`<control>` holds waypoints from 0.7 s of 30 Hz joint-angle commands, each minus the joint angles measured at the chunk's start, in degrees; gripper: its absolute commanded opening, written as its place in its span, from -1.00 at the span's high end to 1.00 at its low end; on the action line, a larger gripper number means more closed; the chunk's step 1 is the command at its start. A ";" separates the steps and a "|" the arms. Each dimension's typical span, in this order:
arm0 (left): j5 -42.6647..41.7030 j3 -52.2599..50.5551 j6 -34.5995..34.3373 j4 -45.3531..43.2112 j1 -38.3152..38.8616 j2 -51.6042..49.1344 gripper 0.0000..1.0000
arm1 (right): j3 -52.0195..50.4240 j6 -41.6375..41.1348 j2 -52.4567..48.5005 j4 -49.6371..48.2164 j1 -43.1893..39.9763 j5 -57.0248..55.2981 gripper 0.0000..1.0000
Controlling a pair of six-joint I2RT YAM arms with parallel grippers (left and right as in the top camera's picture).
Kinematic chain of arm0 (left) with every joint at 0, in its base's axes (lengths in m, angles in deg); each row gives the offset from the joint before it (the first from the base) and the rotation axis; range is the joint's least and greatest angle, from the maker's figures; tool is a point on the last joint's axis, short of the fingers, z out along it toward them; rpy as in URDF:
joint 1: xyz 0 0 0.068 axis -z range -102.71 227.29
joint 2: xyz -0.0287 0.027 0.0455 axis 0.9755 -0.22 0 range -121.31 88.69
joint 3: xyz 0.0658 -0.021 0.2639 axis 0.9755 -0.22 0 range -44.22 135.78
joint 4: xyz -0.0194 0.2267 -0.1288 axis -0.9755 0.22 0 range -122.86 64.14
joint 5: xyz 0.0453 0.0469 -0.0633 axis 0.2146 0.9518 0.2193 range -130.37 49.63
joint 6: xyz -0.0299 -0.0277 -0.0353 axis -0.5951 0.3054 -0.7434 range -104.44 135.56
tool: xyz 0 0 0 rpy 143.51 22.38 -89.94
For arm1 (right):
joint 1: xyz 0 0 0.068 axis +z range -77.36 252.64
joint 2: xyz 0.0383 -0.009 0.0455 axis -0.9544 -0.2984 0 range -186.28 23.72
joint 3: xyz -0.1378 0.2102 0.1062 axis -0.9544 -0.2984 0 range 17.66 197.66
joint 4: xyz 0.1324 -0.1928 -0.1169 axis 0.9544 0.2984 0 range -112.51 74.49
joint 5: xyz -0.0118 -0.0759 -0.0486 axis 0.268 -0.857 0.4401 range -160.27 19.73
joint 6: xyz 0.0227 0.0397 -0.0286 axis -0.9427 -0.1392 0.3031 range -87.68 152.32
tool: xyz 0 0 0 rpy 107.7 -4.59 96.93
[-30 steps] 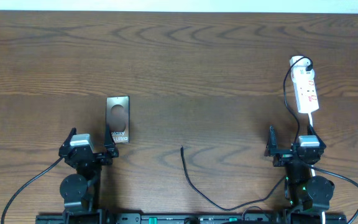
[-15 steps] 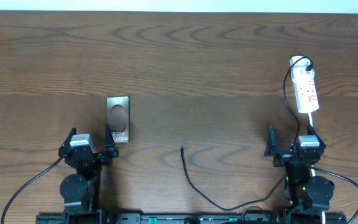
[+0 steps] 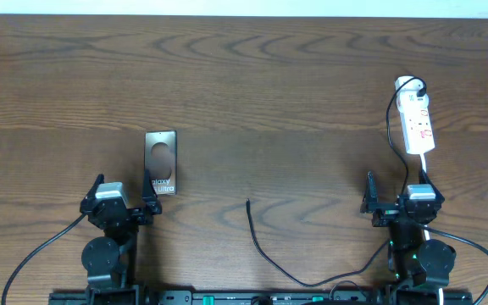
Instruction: Plug charger to phone and switch on socket
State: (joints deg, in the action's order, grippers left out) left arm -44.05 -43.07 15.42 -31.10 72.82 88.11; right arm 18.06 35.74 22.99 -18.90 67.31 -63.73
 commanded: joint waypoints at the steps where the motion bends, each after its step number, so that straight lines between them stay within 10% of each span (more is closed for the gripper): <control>1: -0.33 -0.92 0.35 1.88 -0.24 0.35 -0.83 | -0.09 0.50 0.37 0.26 0.39 -0.63 -0.98; 21: -0.35 15.61 0.55 -1.79 -0.24 -10.01 -0.82 | -0.09 0.50 0.37 0.26 0.39 -0.63 -0.98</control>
State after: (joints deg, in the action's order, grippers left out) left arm -44.12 -33.52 15.44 -32.85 72.82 83.30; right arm 18.06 35.74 22.99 -18.88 67.31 -63.77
